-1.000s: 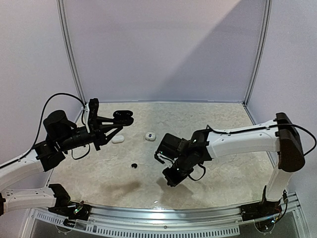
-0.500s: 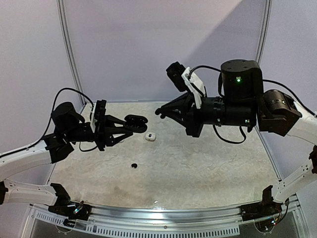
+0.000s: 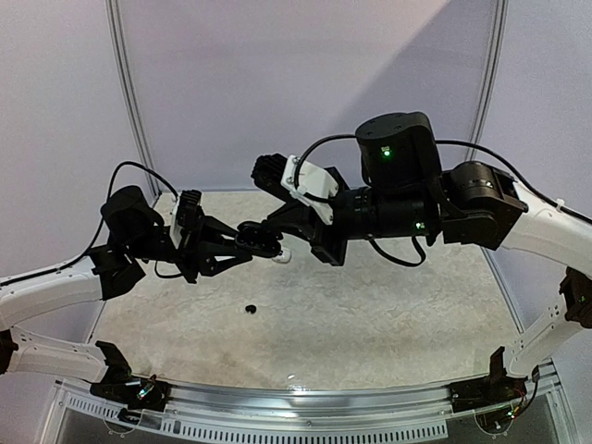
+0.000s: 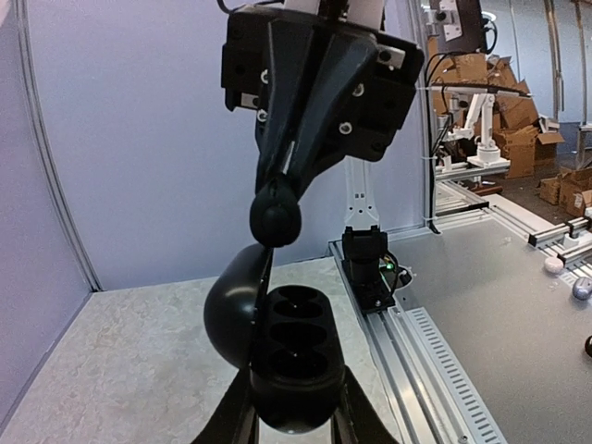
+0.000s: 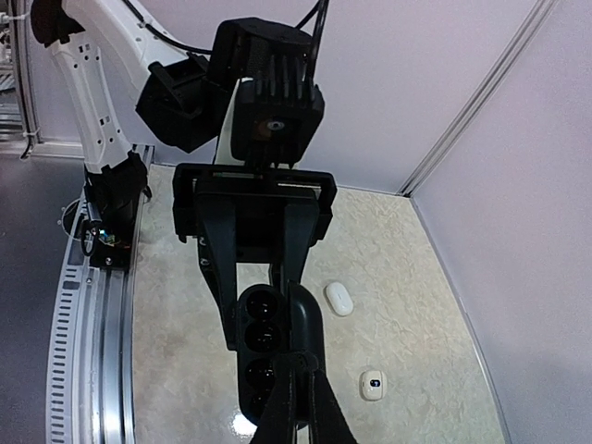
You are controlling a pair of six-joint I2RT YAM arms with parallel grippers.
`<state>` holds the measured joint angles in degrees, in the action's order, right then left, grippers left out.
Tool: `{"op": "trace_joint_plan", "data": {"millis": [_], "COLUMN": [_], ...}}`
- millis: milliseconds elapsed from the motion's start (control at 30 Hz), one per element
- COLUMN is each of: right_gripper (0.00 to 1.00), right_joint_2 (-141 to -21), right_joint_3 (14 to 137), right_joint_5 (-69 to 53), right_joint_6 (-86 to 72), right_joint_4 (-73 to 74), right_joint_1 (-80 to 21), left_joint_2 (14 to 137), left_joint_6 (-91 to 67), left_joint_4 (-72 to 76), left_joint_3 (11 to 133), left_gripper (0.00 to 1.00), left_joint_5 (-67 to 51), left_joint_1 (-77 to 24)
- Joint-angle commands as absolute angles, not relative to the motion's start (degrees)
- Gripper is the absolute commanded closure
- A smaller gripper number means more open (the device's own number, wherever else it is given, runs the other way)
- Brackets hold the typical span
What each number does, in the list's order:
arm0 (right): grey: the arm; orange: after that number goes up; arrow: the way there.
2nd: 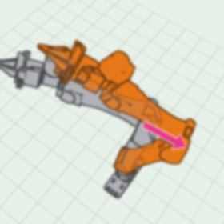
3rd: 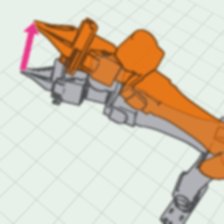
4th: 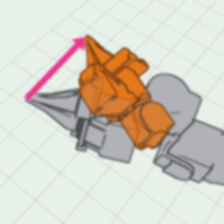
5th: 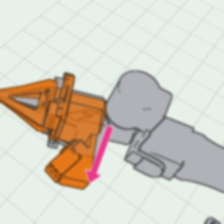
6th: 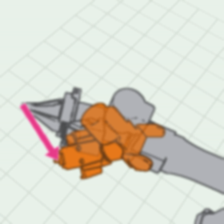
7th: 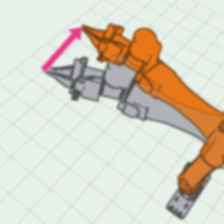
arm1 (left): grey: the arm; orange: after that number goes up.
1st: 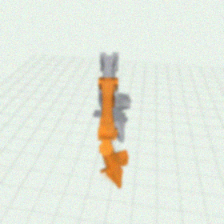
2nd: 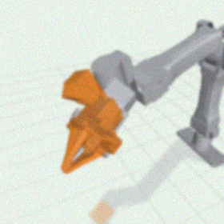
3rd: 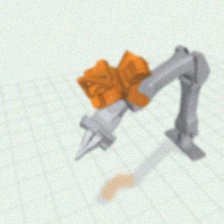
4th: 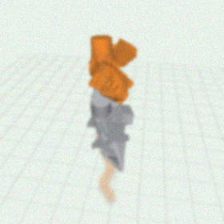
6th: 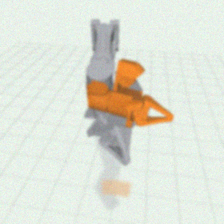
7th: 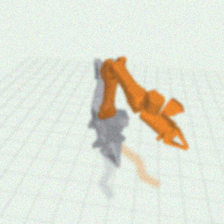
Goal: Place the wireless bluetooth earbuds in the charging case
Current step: Insert the right earbud into the right side groove of the charging case.
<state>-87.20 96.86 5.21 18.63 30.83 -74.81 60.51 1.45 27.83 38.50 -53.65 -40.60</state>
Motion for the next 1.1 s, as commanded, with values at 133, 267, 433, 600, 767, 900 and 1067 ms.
{"op": "trace_joint_plan", "data": {"millis": [133,267,433,600,767,900,1067], "right_gripper": [1.0,1.0,1.0,1.0,1.0,1.0,1.0], "right_joint_2": [-88.99,-90.41,-90.96,-90.5,-89.62,-89.56,-88.56], "right_joint_3": [98.96,99.31,98.83,97.97,97.15,96.76,95.24], "right_joint_5": [4.3,5.09,5.98,7.29,8.11,8.09,8.12], "right_joint_6": [23.23,24.29,24.73,24.87,24.62,23.76,22.56], "right_joint_4": [34.48,35.15,35.18,35.9,36.0,35.85,35.13], "right_joint_1": [-75.69,-75.7,-75.75,-75.75,-75.75,-75.75,-75.72], "left_joint_2": [60.48,60.28,60.16,59.99,59.84,59.64,59.41], "left_joint_6": [0.18,0.18,0.21,-1.05,-0.72,-0.57,-0.18], "left_joint_4": [29.28,29.26,29.43,29.38,29.32,29.29,29.34], "left_joint_3": [39.29,38.99,38.8,38.67,38.54,38.41,38.23], "left_gripper": [1.0,1.0,1.0,1.0,1.0,1.0,1.0], "left_joint_5": [-53.51,-52.94,-52.87,-52.83,-52.53,-51.94,-51.25], "left_joint_1": [-40.44,-40.34,-40.25,-40.17,-40.17,-40.17,-40.17]}}
